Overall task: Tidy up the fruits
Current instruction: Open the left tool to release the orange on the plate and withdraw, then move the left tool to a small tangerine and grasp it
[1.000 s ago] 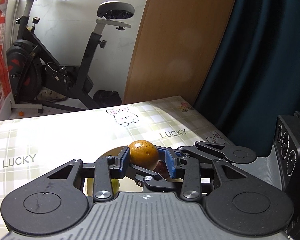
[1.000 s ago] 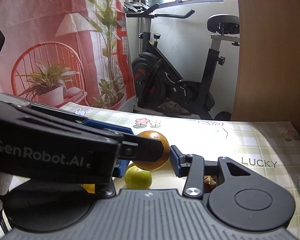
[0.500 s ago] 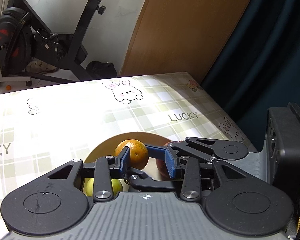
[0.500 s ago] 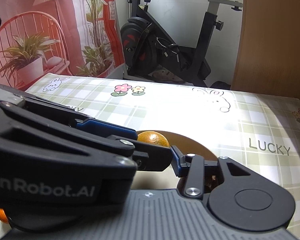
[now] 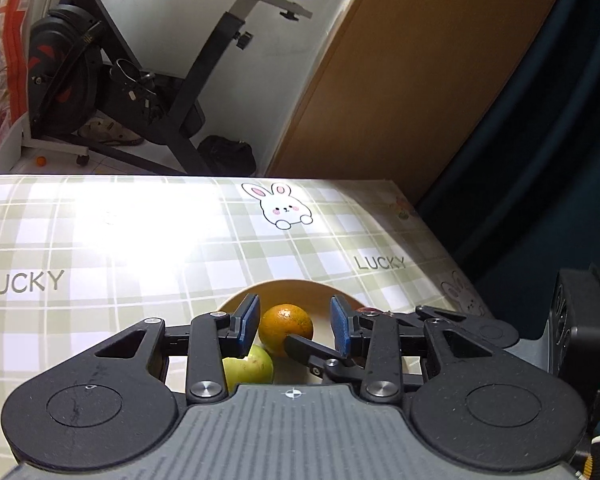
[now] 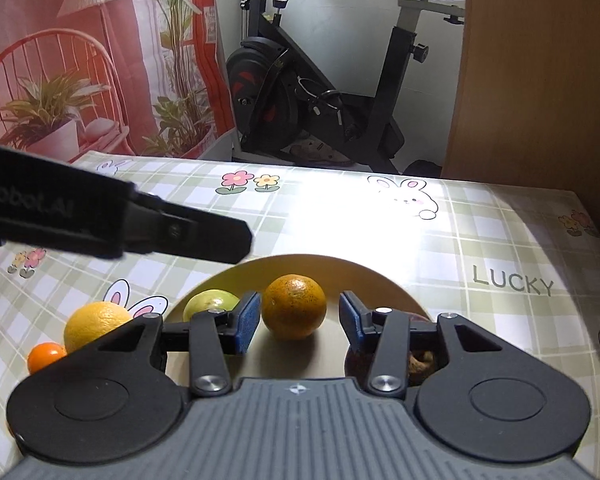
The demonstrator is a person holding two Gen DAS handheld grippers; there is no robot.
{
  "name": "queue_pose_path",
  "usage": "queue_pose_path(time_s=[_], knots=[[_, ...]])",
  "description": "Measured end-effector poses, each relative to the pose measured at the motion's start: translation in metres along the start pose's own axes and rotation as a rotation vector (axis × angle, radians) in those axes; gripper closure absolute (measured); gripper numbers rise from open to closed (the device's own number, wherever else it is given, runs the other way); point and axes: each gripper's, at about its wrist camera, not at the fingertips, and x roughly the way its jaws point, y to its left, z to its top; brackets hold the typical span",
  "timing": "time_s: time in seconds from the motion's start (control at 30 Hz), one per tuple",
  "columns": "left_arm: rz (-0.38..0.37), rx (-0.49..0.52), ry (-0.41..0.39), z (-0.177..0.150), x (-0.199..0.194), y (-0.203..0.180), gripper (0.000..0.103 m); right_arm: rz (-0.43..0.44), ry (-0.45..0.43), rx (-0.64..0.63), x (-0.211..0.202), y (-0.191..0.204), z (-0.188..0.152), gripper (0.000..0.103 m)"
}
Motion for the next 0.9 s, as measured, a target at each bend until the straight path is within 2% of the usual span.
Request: queue_pose_path(time_s=[0.1,0.23,0.37,0.63,0.9], knots=[[0.032,0.002,-0.047,-0.006,-0.031,0.002,0.063,0.009,-0.040,0.036,-0.025,0.001,-0.006,0.056],[0.058,-0.064,-0.108,-0.019,-0.076,0.014,0.063,0.052,-0.081,0.088,-0.052,0.009,-0.016,0.056],[0.165,-0.059,-0.156,-0.043,-0.114,0.021,0.062,0.090,-0.099,0.086,-0.067,0.030,-0.029,0.056],[0.250,-0.086,-0.158,-0.085,-0.155,0.038,0.062,0.180,-0.056,-0.043,-0.071,0.093,-0.056,0.056],[0.260,-0.085,-0.108,-0.108,-0.166,0.056,0.062,0.237,0.005,-0.101,-0.063,0.126,-0.081,0.056]])
